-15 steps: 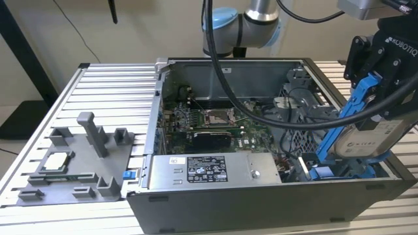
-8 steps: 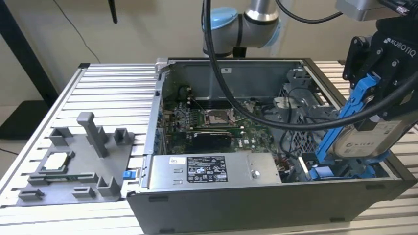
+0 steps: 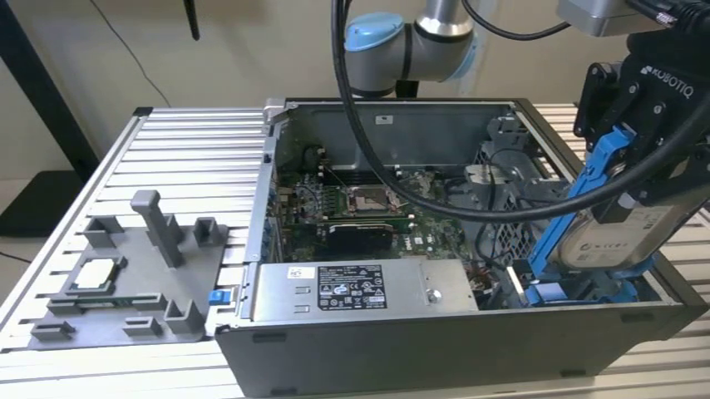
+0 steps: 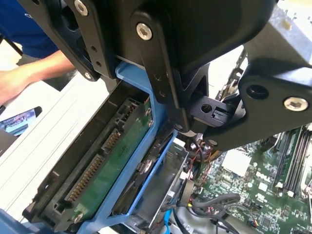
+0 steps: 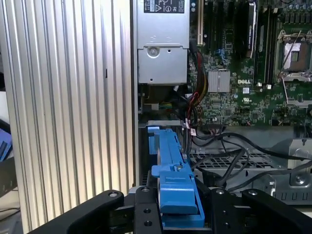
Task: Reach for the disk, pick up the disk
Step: 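Pick up the disk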
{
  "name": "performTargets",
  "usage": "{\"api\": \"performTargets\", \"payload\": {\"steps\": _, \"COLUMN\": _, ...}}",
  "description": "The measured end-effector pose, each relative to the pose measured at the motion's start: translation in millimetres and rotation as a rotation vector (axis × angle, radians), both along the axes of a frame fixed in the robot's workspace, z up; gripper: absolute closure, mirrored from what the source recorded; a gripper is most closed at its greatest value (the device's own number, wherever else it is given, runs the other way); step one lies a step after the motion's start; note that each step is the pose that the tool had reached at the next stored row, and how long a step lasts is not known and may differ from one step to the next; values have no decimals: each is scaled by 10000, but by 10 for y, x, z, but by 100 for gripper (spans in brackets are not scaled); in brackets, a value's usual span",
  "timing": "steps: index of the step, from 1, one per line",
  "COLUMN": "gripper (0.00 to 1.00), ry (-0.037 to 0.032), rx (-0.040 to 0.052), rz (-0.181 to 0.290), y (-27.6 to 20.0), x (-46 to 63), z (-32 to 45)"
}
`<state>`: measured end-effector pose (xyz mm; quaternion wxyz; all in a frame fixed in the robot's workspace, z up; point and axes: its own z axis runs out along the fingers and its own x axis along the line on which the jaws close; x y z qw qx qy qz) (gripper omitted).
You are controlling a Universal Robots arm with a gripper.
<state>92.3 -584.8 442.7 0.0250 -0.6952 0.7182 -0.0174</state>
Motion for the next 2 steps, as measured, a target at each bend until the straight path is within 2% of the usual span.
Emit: {"api": "performTargets", "payload": {"steps": 2, "gripper": 100, "ry": 0, "rx": 1, "rz": 0, "y": 0, "x": 0, "z": 0}}
